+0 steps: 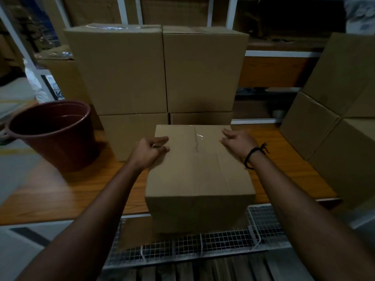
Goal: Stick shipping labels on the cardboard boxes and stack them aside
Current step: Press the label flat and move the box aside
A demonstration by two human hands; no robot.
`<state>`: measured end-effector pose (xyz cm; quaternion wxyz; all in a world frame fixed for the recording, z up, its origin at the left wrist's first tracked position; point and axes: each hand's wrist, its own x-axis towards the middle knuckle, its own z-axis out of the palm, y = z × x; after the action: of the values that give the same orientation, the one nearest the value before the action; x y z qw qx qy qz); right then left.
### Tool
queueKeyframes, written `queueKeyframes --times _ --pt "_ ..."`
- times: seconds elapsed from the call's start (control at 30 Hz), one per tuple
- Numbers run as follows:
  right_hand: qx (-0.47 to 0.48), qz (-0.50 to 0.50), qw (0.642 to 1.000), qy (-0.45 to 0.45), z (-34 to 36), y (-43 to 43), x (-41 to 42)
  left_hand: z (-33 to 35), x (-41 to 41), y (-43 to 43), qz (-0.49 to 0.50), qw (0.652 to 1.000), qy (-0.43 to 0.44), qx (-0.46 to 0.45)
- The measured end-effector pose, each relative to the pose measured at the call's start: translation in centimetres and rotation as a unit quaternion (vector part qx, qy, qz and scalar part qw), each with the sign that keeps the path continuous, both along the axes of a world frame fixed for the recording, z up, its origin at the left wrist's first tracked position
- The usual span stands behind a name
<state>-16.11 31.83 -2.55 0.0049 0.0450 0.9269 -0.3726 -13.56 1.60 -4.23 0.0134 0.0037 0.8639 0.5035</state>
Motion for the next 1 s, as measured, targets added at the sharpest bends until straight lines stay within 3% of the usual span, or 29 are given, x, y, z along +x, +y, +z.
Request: queueKeyframes --times 0.1,0.2,0.37,0.47,0.63,1.0 --pt "0.04 0.01 0.999 -0.011 -0.1 -0.3 -0.7 0.0 0.1 -0.2 -0.01 0.998 -0.026 0.064" --pt "-0.013 0.039 0.999 -0.02 0.4 0.3 -0.5 0.5 1.4 -1.0 -0.025 0.989 -0.014 0.144" --pt "-0.037 0.069 0.996 -0.037 0.1 1.9 5.1 -1.4 3.7 -3.2 -0.085 0.981 0.006 0.176" --pt "-0.03 0.083 0.994 -0.067 -0.5 1.3 7.2 -2.2 3.9 -2.4 -0.143 0.979 -0.017 0.142" --pt "-0.054 0.038 0.997 -0.044 -0.2 1.0 7.6 -2.1 2.2 -0.7 -0.153 0.985 -0.003 0.073" --pt "-0.06 -0.061 0.996 -0.026 0.9 10.8 11.9 -1.2 0.3 10.3 -0.233 0.97 0.008 0.074"
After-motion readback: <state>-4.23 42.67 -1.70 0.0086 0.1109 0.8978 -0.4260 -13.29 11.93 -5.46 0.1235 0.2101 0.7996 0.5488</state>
